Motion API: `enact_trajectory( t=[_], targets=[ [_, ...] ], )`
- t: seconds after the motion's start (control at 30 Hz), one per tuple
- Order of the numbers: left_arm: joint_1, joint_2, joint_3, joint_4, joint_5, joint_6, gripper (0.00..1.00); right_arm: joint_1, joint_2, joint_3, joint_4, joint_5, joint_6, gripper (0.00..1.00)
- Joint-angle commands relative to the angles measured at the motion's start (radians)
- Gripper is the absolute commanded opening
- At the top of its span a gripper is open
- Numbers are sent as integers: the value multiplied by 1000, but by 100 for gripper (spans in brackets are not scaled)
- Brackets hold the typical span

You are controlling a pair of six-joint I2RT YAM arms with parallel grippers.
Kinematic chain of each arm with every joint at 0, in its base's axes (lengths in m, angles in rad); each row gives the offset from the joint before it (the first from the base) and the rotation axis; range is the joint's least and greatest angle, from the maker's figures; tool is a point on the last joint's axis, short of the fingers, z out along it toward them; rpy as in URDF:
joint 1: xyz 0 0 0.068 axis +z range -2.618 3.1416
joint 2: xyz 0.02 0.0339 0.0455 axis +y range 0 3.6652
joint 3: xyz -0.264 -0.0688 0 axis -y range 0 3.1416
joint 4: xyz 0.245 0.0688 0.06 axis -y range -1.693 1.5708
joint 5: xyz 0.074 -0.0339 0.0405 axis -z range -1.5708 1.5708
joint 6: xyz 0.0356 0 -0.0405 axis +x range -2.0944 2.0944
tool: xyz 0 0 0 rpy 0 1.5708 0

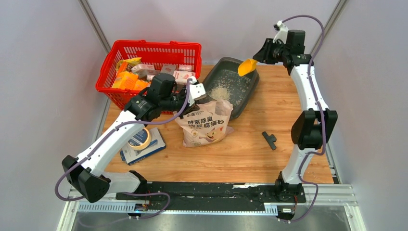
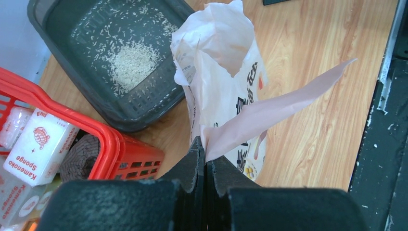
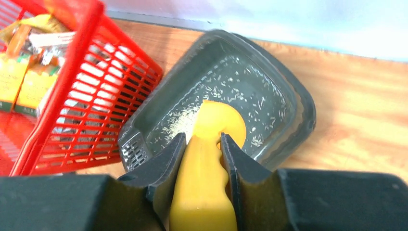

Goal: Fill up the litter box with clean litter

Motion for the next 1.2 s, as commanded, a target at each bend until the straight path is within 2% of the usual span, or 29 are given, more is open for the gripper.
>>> enact_trajectory(
  t=[0.0,0.1,0.3,0.43,0.6,0.87,1.03,1.07,1.17],
  targets=[
    [5,-64,-10,62,63,-6,0,78,-168,10,-27,-28,-259,0],
    [5,-73,-30,87,67,-27,0,91,-291,10,-77,-158,-251,0],
    [5,-85,-59,148,58,-100,0,113,-449,20,-321,-283,-286,0],
    [5,-90,-69,179,60,-134,0,162,-509,-37,-467,-291,-404,0],
    [4,-88,-72,184,72,-147,0,222,-500,-66,-567,-291,-527,0],
    [4,-111,-79,162,58,-131,0,355,-437,-77,-568,-222,-640,0],
    [4,-119,-87,174,60,-136,0,424,-383,-91,-550,-115,-659,0],
    [4,-119,-86,176,61,-139,0,436,-362,-94,-538,-80,-629,0],
    [4,-122,-81,185,63,-151,0,478,-366,-129,-417,141,-367,0]
  ],
)
